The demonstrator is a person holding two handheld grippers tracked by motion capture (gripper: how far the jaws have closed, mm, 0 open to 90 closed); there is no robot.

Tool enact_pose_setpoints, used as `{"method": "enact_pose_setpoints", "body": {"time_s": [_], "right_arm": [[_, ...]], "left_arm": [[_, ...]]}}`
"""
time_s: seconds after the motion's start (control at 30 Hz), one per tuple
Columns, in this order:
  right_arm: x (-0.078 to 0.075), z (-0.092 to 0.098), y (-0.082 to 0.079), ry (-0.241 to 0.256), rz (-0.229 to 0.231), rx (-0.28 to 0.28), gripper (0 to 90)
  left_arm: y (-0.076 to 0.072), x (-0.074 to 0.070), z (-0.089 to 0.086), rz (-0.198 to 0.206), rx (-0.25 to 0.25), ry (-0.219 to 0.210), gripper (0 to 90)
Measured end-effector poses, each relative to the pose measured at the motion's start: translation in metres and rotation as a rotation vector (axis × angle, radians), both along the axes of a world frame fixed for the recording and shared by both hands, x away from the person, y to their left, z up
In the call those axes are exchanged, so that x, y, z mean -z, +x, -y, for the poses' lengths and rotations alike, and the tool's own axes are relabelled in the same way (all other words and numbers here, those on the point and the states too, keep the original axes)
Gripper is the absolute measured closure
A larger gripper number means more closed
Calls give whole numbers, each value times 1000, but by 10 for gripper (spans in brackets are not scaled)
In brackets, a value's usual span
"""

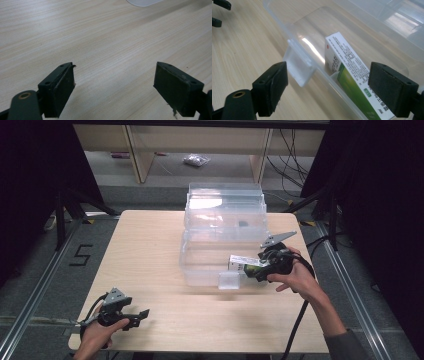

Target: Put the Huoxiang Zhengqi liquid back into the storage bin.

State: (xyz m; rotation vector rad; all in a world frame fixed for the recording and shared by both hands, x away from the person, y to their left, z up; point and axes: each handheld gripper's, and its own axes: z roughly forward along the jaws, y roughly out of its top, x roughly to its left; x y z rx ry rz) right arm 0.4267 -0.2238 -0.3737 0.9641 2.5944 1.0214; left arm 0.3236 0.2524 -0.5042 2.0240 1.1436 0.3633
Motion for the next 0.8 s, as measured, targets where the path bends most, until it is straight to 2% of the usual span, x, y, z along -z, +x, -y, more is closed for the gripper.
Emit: {"method": "enact_pose_setpoints", "body": {"time_s": [0.1, 0.13, 0.17, 0.2, 0.27, 0.3, 0.33, 0.37, 0.4, 0.47, 0.5, 0.53, 0.6, 0.63, 0.7, 0.73, 0.77, 0.8], "right_arm": [[2, -2, -3, 8, 27, -4, 170], [1, -2, -5, 1, 8, -8, 170], [3, -2, -5, 4, 45, -14, 170], [2, -3, -9, 1, 22, -1, 170], [3, -3, -10, 16, 38, 0, 169], [2, -3, -11, 10, 28, -6, 169], [3, -2, -11, 6, 43, -10, 168], [5, -3, -13, 24, 42, 10, 167], [4, -2, -14, 13, 37, 3, 167], [6, -3, -16, 35, 54, 4, 166], [5, -2, -18, 25, 42, 13, 166], [7, -2, -19, 29, 61, -1, 166], [9, -2, -22, 39, 65, 4, 166], [8, -1, -23, 35, 48, -6, 166], [11, -1, -25, 56, 61, 14, 166], [10, 0, -26, 56, 41, 9, 166], [12, -1, -27, 65, 58, 17, 166], [12, 2, -27, 57, 50, 7, 165]], "left_arm": [[0, 0, 0, 1, 0, 0, 161], [0, 0, 0, 0, 0, 1, 161], [0, 0, 0, 3, 2, -2, 161], [0, 0, 0, 0, 0, 1, 161], [0, 0, 0, 0, 0, 0, 161], [0, 1, 0, 3, 2, -4, 161], [0, 0, 0, 3, 3, -2, 161], [0, 0, 0, 4, 4, -2, 161], [0, 0, 0, 5, 3, -2, 161], [0, 0, 0, 2, -1, 0, 161], [0, 0, 0, 5, 3, -3, 161], [0, 0, 0, 4, 4, -2, 161], [0, 0, 0, 3, 3, -2, 161], [0, 0, 0, 2, 3, -3, 161], [0, 1, 0, 11, 3, -8, 161], [0, 0, 0, 3, 3, -3, 161], [0, 0, 0, 3, 3, -3, 161], [0, 0, 0, 4, 0, -5, 161]]}}
